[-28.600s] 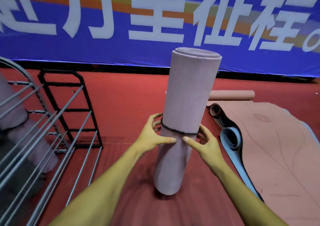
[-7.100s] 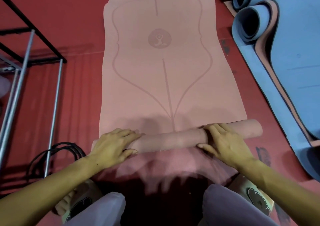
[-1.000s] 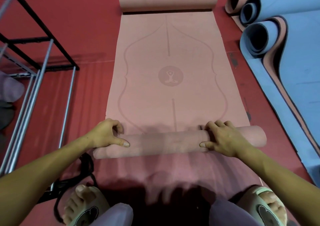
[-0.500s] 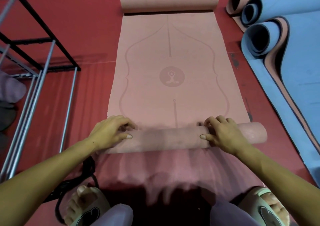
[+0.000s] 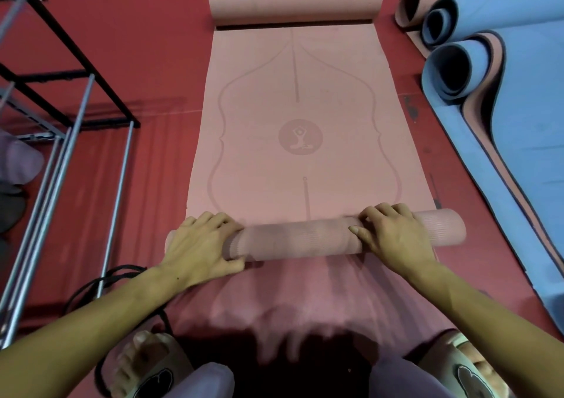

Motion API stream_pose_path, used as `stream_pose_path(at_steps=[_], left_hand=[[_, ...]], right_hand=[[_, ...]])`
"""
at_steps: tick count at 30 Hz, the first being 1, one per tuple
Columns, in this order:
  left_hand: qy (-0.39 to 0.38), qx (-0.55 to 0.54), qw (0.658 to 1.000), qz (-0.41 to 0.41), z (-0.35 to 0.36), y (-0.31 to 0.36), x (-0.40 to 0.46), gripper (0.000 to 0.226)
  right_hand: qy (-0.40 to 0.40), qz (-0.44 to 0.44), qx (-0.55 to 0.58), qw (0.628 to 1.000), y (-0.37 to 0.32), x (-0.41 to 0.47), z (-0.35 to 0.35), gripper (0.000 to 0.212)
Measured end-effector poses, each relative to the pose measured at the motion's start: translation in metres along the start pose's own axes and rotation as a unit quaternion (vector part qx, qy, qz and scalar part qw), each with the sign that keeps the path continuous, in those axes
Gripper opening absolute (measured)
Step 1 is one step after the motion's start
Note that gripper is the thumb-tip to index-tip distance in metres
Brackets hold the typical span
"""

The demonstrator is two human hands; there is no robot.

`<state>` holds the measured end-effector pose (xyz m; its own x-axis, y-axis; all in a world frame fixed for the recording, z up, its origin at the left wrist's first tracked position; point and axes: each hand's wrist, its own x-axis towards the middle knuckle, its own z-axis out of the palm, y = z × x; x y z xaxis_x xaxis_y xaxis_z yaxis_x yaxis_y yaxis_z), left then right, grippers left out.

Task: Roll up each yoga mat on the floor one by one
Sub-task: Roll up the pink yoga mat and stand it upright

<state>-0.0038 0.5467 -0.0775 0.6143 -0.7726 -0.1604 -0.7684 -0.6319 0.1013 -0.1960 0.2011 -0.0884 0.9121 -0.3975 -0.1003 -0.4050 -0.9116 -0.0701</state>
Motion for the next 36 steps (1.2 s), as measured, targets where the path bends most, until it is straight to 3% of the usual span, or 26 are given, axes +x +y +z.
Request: stream_pose_path(at_steps=[7,12,21,27,33,36], left_hand=[[-0.016,0.039,0.999,0.014,0.007,-0.002,0.001,0.090],[-0.006,0.036,0.999,0.038,0.010,-0.012,0.008,0.078],[-0.150,-0.021,0.988,0.044,-0.012,-0.010,0.013,0.078],[-0.279,-0.071,0.957,0.047,-0.006,-0.020,0.005,0.074],[-0.303,-0.058,0.951,0.033,-0.013,-0.022,0.012,0.078],[-0.277,-0.038,0.959,0.046,-0.018,-0.016,0.021,0.071]], right_hand=[[-0.026,-0.034,-0.021,0.999,-0.004,-0.005,-0.003,0.093],[-0.059,-0.041,-0.002,0.997,0.003,0.004,0.005,0.105],[-0.156,-0.050,-0.002,0.987,0.008,-0.008,0.003,0.092],[-0.258,-0.041,0.038,0.965,-0.005,-0.033,-0.004,0.090],[-0.204,-0.050,0.125,0.970,-0.005,-0.023,-0.002,0.073],[-0.123,-0.073,0.068,0.987,-0.011,-0.024,-0.005,0.062]])
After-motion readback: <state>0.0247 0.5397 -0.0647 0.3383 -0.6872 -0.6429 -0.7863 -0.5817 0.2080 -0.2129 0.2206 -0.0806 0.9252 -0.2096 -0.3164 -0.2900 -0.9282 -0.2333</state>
